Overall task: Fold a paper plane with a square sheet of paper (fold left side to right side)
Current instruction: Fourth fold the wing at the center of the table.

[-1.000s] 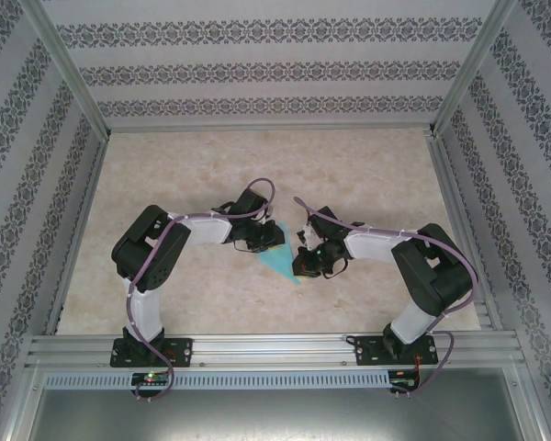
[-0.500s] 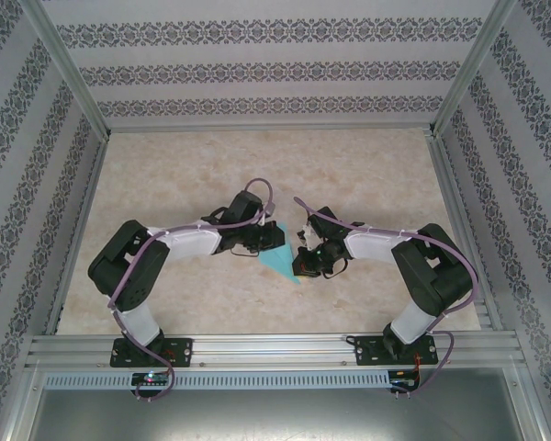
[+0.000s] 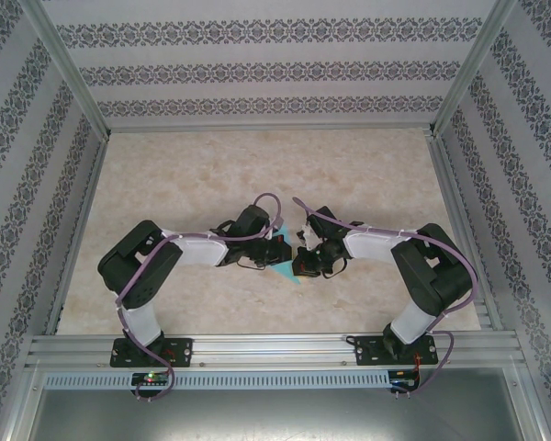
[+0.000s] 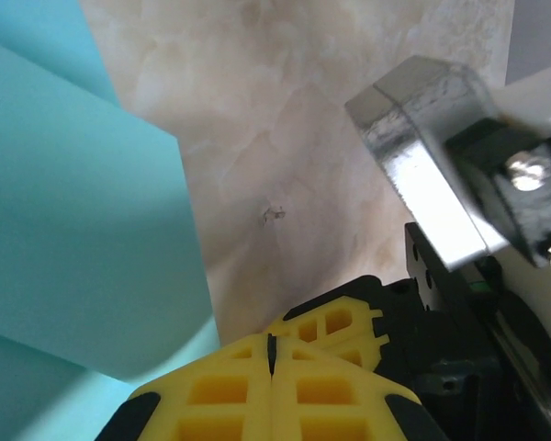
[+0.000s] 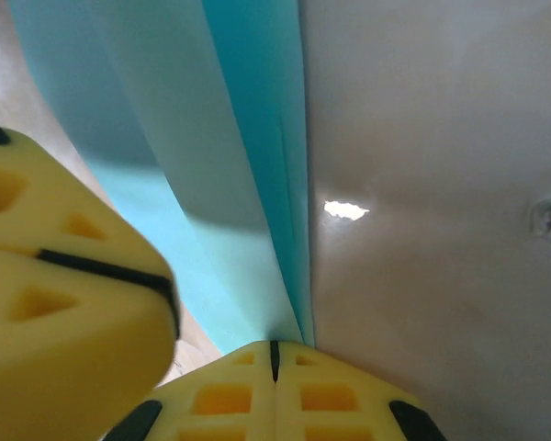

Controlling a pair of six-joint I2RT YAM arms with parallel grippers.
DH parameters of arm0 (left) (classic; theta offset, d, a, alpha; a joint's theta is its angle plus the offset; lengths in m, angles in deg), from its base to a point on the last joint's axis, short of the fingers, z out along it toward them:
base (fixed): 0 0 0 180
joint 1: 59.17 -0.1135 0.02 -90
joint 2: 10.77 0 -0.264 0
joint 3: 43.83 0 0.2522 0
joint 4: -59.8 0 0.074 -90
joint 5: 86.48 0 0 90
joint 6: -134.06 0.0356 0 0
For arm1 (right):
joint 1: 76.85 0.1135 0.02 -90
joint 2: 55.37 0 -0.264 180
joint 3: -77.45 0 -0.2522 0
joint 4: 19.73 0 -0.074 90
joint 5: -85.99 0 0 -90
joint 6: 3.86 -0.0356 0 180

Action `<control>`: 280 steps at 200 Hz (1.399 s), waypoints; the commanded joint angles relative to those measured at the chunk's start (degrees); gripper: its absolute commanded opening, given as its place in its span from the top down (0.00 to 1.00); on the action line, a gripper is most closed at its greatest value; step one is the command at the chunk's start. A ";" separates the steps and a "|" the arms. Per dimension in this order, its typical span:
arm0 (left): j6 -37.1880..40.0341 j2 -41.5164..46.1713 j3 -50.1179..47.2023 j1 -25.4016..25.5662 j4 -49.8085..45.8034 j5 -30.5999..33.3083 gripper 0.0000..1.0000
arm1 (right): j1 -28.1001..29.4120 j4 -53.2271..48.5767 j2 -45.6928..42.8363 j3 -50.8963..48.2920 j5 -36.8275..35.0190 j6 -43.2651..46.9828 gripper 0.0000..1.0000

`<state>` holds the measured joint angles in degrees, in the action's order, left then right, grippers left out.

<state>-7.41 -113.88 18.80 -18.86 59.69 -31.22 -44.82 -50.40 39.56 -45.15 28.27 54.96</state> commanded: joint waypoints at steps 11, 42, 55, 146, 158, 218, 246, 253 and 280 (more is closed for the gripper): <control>-1.71 -1.80 -1.31 0.73 2.55 0.01 0.98 | 0.75 -6.33 3.05 -1.19 -7.31 1.14 1.00; -2.49 -2.98 -2.08 0.73 3.05 0.42 0.98 | 0.84 -6.81 3.22 -1.10 -7.60 1.30 1.00; -2.59 -3.54 -2.20 0.73 3.28 0.49 0.98 | 0.84 -7.13 3.32 -1.01 -7.75 1.30 1.00; 0.65 -6.81 -2.14 -0.80 1.09 6.11 1.00 | 0.93 -10.07 3.55 -0.42 -9.22 2.53 1.00; 1.16 -6.84 -1.94 -1.67 1.06 6.19 1.00 | 0.93 -10.15 3.66 -0.48 -9.18 2.61 1.00; 5.45 -7.61 0.95 -5.85 0.15 5.42 1.00 | 0.93 -10.25 3.63 -1.18 -9.23 2.93 1.00; 6.88 -7.71 2.02 -8.30 -0.30 4.53 1.00 | 0.84 -10.17 3.50 -1.52 -9.13 2.96 1.00; 7.40 -7.65 2.39 -8.94 -0.77 4.33 1.00 | 0.83 -10.12 3.57 -1.54 -9.07 2.96 1.00; 10.47 -8.10 4.85 -11.04 -3.79 4.16 1.00 | 0.84 -10.25 3.59 -1.64 -8.91 2.91 1.00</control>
<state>-2.18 -120.13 21.29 -26.33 60.37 -32.56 -44.34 -52.74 40.22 -43.62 26.87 56.54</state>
